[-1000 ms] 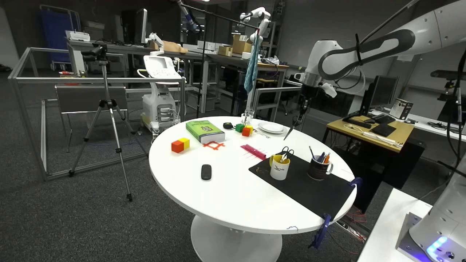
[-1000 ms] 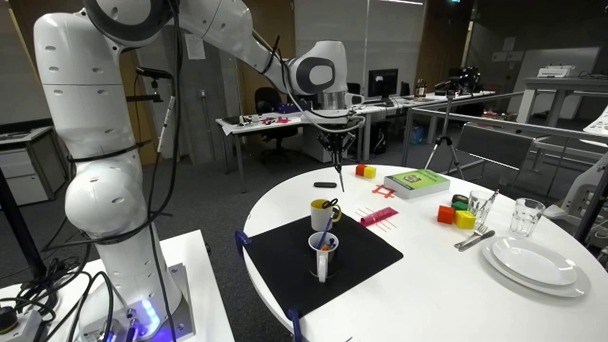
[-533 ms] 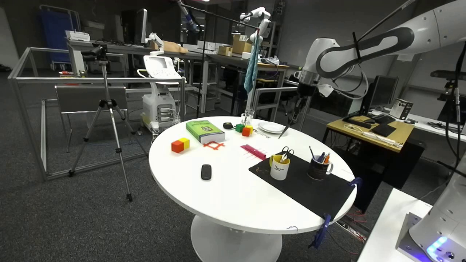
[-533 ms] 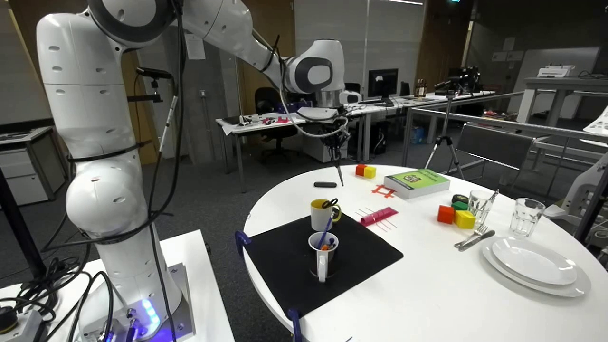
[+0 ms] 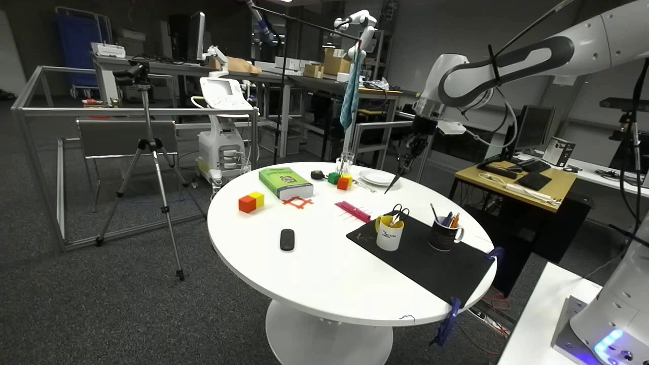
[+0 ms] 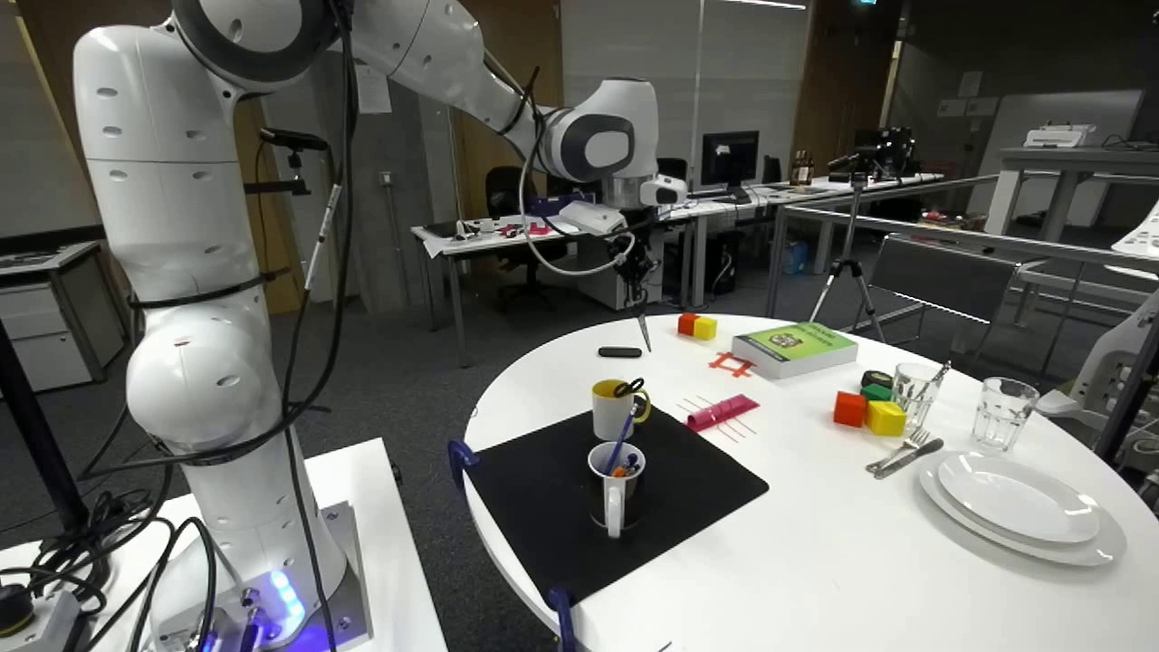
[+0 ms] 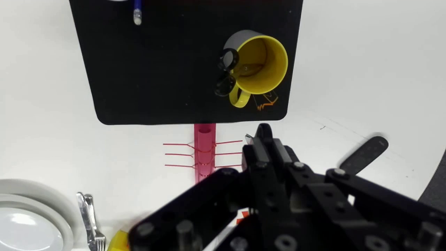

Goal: Move the scissors from the right cup to the left cup

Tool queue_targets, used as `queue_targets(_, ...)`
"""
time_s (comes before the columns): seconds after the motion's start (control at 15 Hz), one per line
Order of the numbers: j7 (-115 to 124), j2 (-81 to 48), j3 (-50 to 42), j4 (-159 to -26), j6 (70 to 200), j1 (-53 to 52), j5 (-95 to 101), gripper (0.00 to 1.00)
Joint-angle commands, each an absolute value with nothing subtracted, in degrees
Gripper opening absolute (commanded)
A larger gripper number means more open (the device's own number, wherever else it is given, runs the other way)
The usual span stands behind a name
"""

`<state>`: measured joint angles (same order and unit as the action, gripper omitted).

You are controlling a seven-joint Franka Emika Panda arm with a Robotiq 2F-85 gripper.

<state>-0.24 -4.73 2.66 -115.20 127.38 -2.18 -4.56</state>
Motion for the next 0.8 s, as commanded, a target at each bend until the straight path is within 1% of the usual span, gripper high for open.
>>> queue_targets(0.0, 3.38, -5.72, 2.75, -114.86, 129.23, -2.42, -6.76, 0.02)
queue_targets(0.33, 8.68, -7.8, 2.71, -114.9, 130.4, -2.62, -8.85, 0.02)
queue_targets(0.73, 9.94, -9.52, 3.43, -114.78, 128.94, -2.8, -11.43, 0.02)
